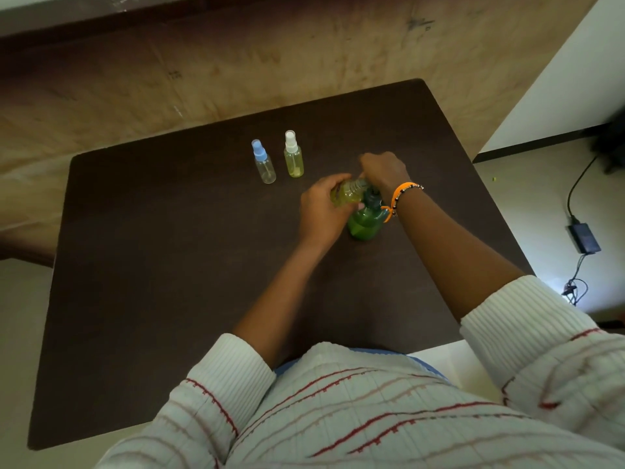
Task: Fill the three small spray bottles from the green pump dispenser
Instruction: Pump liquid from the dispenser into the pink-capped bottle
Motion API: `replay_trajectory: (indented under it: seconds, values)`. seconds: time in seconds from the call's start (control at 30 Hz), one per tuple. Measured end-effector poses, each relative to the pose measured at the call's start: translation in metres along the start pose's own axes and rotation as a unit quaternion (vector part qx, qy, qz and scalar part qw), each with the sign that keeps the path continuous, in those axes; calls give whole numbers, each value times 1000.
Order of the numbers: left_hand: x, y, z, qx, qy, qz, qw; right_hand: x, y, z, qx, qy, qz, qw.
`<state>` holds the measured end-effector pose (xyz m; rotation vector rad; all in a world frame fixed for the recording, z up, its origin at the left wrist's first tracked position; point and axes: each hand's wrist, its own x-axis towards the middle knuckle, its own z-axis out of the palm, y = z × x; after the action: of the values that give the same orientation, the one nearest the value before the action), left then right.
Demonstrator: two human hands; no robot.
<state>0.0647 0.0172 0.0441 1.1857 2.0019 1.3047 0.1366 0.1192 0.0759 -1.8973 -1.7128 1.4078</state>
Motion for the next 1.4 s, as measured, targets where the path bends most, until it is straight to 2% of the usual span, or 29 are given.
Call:
replay_trajectory:
  seconds: [0.13,0.27,0.43,0.6,0.8,1.07,1.3,1.4]
  values:
    - [0,0,0,11,-1,6,1000,2,5,2,11,27,-2,1000]
    - [-2,-1,2,17,-7,-3,1000,-2,7,4,-28,76,-18,997]
    - [-1,0,0,0,-4,-5,1000,-3,4,2,-4,26,-18,999]
    - [-3,0,0,-11,-5,-7,1000,-5,3,0,-5,20,-25,999]
    - [-4,-4,1,-13,-8,-18,1000,-1,10,9,-58,142,-69,986]
    - [-2,-6,-1,-29,-5,-12,999,6,7,5,-11,77,-53,996]
    - [-1,-8,1,-12,-10,3,1000,8,12,7,-60,130,-63,988]
    - [-1,-8,2,-19,-11,0,1000,7,10,6,-54,115,-59,990]
